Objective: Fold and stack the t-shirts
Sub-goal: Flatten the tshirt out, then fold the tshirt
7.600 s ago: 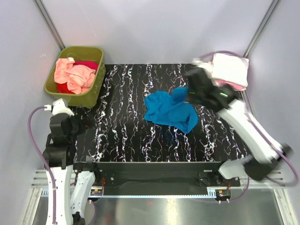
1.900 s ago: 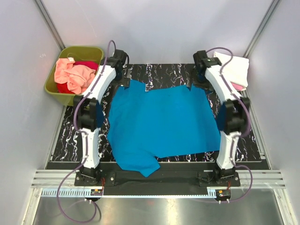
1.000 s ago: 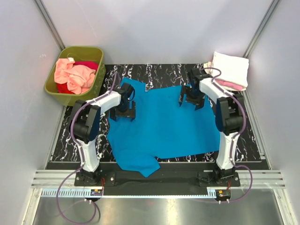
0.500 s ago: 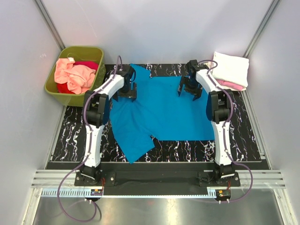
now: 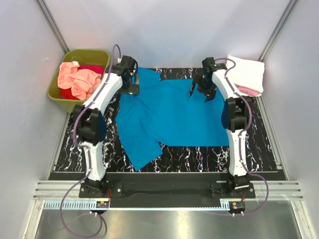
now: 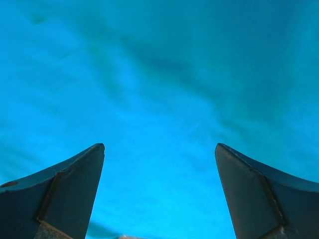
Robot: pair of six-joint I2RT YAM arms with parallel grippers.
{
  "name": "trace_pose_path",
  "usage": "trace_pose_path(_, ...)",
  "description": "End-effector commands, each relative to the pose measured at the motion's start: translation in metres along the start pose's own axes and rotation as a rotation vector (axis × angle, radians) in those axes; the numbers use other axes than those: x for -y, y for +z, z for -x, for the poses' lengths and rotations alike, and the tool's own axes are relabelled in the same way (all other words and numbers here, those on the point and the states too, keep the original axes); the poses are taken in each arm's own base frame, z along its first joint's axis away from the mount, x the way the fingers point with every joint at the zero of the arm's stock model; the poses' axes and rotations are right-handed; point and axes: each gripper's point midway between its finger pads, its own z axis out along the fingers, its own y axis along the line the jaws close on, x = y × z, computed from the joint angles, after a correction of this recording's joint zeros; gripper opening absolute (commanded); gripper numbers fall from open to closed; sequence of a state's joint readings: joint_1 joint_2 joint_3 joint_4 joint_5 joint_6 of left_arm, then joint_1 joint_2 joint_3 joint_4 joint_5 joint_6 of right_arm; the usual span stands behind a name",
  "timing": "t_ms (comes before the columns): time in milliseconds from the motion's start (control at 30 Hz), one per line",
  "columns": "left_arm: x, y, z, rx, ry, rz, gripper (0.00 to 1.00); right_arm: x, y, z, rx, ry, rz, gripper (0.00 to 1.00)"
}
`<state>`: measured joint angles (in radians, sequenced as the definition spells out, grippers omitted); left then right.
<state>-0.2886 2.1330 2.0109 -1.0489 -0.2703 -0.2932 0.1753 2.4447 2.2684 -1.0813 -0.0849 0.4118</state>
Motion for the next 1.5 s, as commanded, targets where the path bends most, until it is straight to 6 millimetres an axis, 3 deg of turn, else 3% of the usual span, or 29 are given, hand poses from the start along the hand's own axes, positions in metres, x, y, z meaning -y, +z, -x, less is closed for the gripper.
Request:
trace_pose_path(0,-0.023,-0.083,-0.002,0.126,-0.044,0.008,0.99,-0.024,-0.103,0.013,0.142,-0.029,0.110,1.00)
trace_pose_path(33,-0.025,-0.089,-0.010,0.127,-0.049,0.004,0.99,-0.023,-0.111,0.009,0.153,-0.029,0.109,1.00)
trace_pose_path(67,-0.026,-0.110,-0.017,0.161,-0.059,-0.017,0.99,-0.020,-0.118,0.005,0.162,-0.028,0.108,1.00)
trace_pose_path(100,-0.022,-0.114,-0.026,0.161,-0.076,-0.037,0.99,-0.023,-0.145,0.007,0.228,-0.033,0.135,1.00)
trace_pose_path(133,-0.021,-0.104,-0.055,0.104,-0.059,-0.032,0.99,-0.011,-0.135,-0.013,0.186,-0.016,0.106,1.00)
trace_pose_path(167,-0.013,-0.121,-0.065,0.139,-0.054,-0.074,0.99,-0.008,-0.138,-0.021,0.187,-0.010,0.111,1.00)
trace_pose_path(200,-0.008,-0.109,-0.099,0.069,-0.051,-0.083,0.99,-0.008,-0.142,-0.024,0.214,-0.007,0.133,1.00)
trace_pose_path(233,-0.003,-0.110,-0.115,0.052,-0.048,-0.101,0.98,-0.001,-0.145,-0.048,0.190,0.011,0.145,1.00)
trace_pose_path(267,0.009,-0.121,-0.129,0.069,-0.035,-0.149,0.98,0.001,-0.147,-0.059,0.185,0.014,0.159,1.00)
trace_pose_path(300,0.014,-0.110,-0.163,-0.001,-0.044,-0.159,0.98,0.006,-0.147,-0.077,0.182,0.020,0.172,1.00)
trace_pose_path(367,0.032,-0.118,-0.194,-0.017,-0.042,-0.252,0.96,0.007,-0.147,-0.094,0.172,0.037,0.204,1.00)
trace_pose_path(400,0.030,-0.107,-0.224,-0.079,-0.066,-0.242,0.96,0.013,-0.146,-0.114,0.153,0.037,0.202,1.00)
trace_pose_path(467,0.038,-0.113,-0.247,-0.083,-0.081,-0.307,0.94,0.017,-0.146,-0.129,0.142,0.035,0.202,1.00)
trace_pose_path(500,0.037,-0.105,-0.273,-0.140,-0.106,-0.308,0.93,0.022,-0.146,-0.140,0.137,0.035,0.201,1.00)
trace_pose_path(600,0.036,-0.104,-0.302,-0.168,-0.133,-0.350,0.91,0.032,-0.145,-0.154,0.138,0.039,0.184,1.00)
trace_pose_path(867,0.051,-0.097,-0.329,-0.203,-0.192,-0.485,0.84,0.038,-0.140,-0.165,0.116,0.044,0.177,1.00)
trace_pose_path(1233,0.048,-0.071,-0.354,-0.265,-0.207,-0.420,0.70,0.048,-0.140,-0.165,0.141,0.017,0.135,1.00)
trace_pose_path(1467,0.049,-0.064,-0.362,-0.286,-0.208,-0.413,0.55,0.059,-0.138,-0.166,0.170,0.042,0.098,1.00)
